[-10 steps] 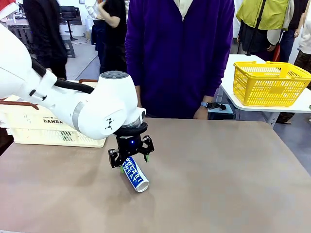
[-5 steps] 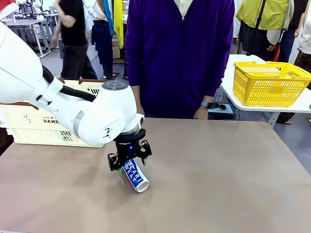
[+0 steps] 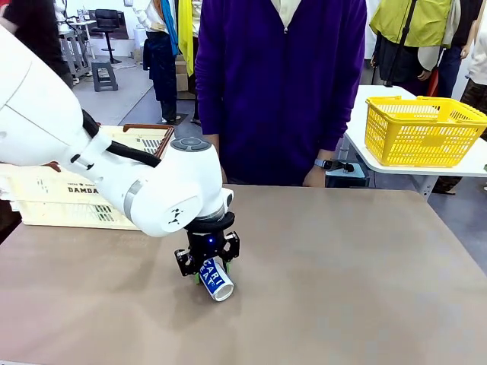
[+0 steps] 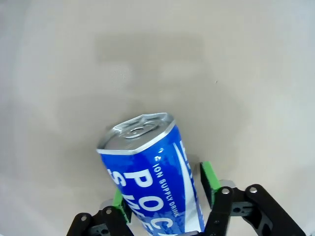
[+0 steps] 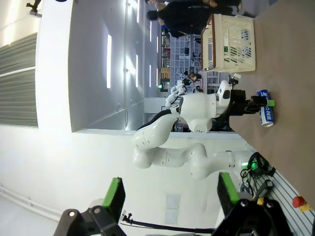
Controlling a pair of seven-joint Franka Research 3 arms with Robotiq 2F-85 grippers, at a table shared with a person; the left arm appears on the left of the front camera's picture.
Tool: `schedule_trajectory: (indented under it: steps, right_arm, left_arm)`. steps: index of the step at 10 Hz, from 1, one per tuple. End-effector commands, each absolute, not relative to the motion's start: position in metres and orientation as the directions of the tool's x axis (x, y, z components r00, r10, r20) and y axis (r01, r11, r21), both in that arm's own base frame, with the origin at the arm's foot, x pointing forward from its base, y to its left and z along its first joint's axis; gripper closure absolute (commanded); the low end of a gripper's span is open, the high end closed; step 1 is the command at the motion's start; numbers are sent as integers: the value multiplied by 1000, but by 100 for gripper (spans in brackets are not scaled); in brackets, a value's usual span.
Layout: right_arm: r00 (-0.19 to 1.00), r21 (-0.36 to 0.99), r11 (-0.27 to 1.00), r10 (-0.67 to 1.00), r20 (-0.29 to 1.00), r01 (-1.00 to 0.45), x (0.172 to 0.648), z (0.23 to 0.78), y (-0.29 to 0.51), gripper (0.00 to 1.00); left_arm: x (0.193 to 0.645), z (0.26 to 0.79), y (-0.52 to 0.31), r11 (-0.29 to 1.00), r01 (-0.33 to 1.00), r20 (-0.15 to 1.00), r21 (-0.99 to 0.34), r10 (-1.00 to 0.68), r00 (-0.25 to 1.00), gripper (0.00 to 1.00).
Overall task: Place the drinks into the Shopping basket.
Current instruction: Pick up one drink and place it into the Shopping basket.
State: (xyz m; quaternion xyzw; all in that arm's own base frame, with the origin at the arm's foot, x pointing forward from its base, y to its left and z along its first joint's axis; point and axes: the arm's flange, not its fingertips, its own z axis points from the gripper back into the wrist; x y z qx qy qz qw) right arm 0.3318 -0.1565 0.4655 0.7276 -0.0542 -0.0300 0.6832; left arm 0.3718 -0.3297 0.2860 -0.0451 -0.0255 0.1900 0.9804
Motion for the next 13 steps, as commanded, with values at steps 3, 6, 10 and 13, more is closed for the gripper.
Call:
schedule_trajectory:
  steps: [3, 6, 10, 13]
  right_arm:
    - [993, 997, -60, -108, 39, -45, 331, 467, -159, 0]
    - [993, 997, -60, -108, 39, -45, 331, 467, -159, 0]
    - [993, 997, -60, -108, 39, -45, 331, 467, -159, 0]
    - [993, 997, -60, -108, 39, -45, 331, 467, -159, 0]
  left_arm:
    - [378, 288, -330, 931, -357, 52, -73, 361, 931, 100]
    - [377, 336, -316, 939, -308, 32, -154, 316, 948, 100]
    - [406, 560, -236, 969, -125, 235, -214, 175, 956, 100]
    - [491, 614, -155, 973, 88, 427, -213, 12, 904, 100]
